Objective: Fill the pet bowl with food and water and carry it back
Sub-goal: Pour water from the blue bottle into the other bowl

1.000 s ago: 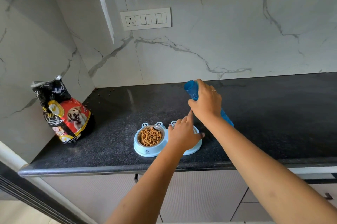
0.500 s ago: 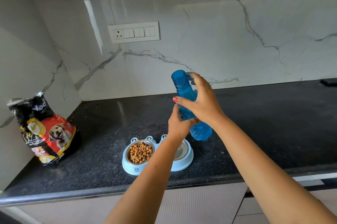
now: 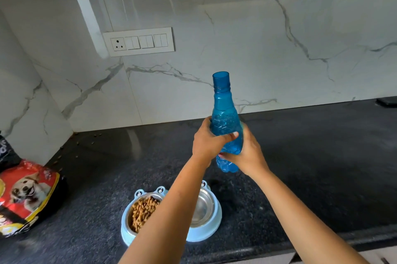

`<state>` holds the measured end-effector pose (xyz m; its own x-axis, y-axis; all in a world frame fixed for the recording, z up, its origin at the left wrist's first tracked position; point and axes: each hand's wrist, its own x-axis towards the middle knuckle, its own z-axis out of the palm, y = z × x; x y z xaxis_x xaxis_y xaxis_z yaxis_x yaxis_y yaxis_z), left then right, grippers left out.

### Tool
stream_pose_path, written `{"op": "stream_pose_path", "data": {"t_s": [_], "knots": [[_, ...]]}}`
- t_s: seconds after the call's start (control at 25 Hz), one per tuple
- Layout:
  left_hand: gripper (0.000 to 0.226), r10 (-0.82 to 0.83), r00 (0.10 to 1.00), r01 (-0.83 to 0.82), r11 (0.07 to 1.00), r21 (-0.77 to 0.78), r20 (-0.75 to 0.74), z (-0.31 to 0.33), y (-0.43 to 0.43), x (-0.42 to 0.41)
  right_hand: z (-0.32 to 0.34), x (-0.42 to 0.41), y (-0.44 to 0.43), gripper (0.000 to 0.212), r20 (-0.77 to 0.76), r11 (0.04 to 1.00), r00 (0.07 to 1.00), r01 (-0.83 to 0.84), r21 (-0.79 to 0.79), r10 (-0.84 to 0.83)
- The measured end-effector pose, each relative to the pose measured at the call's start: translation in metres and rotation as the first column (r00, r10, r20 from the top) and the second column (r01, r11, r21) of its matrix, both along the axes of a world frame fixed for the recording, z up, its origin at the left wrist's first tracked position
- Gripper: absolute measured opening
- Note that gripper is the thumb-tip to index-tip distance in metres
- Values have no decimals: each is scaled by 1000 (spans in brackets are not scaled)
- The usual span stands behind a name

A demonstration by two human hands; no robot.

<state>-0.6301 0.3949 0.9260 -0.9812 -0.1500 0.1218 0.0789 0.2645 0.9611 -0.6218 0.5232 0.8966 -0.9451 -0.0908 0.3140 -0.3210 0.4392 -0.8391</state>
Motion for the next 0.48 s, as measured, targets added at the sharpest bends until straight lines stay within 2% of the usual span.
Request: {"op": "stream_pose_path", "data": {"t_s": [0.12, 0.24, 0.48], "knots": [[71, 38, 999, -37, 999, -10, 26, -1, 5, -32, -5, -42, -7, 79, -15, 995, 995, 100, 7, -100], [73, 31, 999, -31, 999, -16, 38, -1, 5, -65, -7, -85, -11, 69, 1, 994, 994, 107, 9, -107], [72, 128, 990, -124, 990, -66, 67, 4, -3, -136, -4, -183, -22, 72, 93, 998, 994, 54, -45, -50]]}}
